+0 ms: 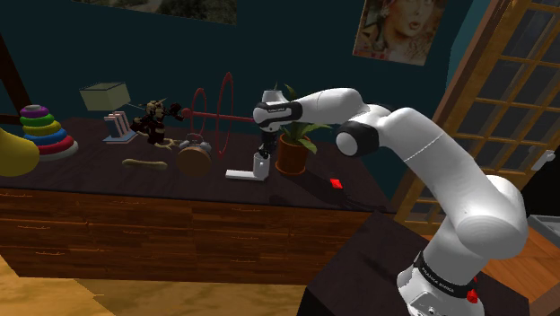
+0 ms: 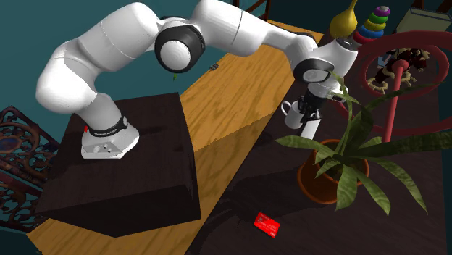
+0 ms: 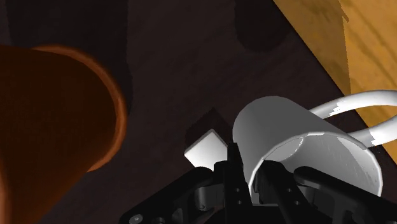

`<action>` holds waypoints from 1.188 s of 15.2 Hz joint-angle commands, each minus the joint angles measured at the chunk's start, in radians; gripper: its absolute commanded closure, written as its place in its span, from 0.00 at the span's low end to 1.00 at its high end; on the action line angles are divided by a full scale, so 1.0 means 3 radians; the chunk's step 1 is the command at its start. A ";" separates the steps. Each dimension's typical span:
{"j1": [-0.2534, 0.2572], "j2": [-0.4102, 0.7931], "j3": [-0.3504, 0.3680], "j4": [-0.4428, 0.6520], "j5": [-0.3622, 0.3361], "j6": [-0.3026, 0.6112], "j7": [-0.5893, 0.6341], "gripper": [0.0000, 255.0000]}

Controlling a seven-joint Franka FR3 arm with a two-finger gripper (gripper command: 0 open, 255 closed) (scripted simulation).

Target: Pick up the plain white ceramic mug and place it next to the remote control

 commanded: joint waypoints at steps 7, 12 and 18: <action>-0.0016 0.0222 0.0027 0.0045 0.0023 0.0180 -0.0006 1.00; -0.0039 0.0411 0.0045 0.0168 0.0033 0.0250 0.0001 1.00; -0.0040 0.0421 0.0046 0.0176 0.0033 0.0253 0.0001 1.00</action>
